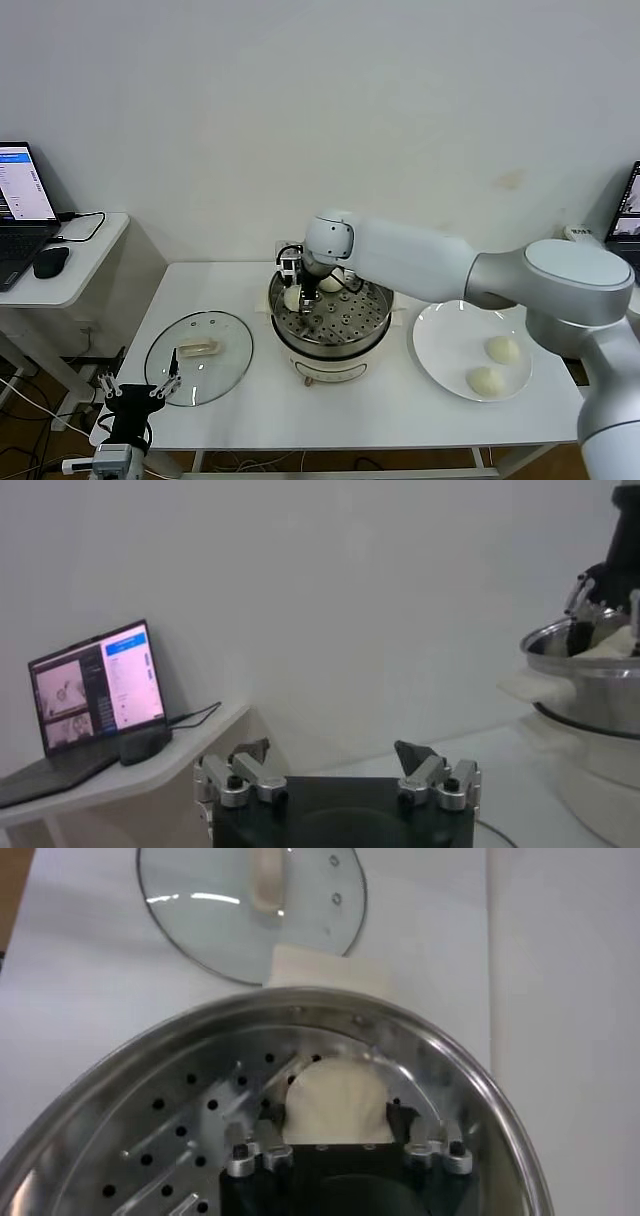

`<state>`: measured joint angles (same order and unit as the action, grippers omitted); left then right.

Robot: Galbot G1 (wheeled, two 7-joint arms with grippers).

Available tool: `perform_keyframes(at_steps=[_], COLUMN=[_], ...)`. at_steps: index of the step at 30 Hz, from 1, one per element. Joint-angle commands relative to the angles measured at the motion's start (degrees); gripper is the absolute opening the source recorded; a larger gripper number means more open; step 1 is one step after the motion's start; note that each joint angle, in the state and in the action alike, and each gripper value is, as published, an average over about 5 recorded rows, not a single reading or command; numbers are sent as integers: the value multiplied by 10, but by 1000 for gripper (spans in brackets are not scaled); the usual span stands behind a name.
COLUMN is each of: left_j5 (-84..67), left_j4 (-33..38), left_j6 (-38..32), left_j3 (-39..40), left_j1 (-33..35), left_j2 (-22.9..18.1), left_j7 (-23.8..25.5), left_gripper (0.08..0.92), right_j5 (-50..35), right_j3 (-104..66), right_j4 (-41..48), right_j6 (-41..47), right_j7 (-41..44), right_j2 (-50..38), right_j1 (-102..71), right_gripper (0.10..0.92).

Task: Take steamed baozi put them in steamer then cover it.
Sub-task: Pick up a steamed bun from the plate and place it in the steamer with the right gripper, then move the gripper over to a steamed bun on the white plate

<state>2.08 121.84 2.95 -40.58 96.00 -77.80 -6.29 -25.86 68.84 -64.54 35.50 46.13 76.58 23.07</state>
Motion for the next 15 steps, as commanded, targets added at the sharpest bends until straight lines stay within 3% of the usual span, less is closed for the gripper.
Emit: perform_keyframes(at_steps=[1, 8, 15], left_j5=[2, 3, 9], left_j4=[1, -1, 0], left_j6=[1, 1, 0], left_j3=[3, 14, 27], left_j1=[-1, -4, -1], left_j2=[1, 3, 3], left_j7=[0, 0, 0], left_gripper=[823, 823, 823], right_j5=[1, 24, 113], right_j3=[2, 52, 76], right_j4=[-80, -198, -305], right_j6=[-22, -67, -130], right_j7=[89, 161, 203], right_j2=[-94, -257, -438], right_j1=[116, 210, 202], right_gripper=[804, 823, 823])
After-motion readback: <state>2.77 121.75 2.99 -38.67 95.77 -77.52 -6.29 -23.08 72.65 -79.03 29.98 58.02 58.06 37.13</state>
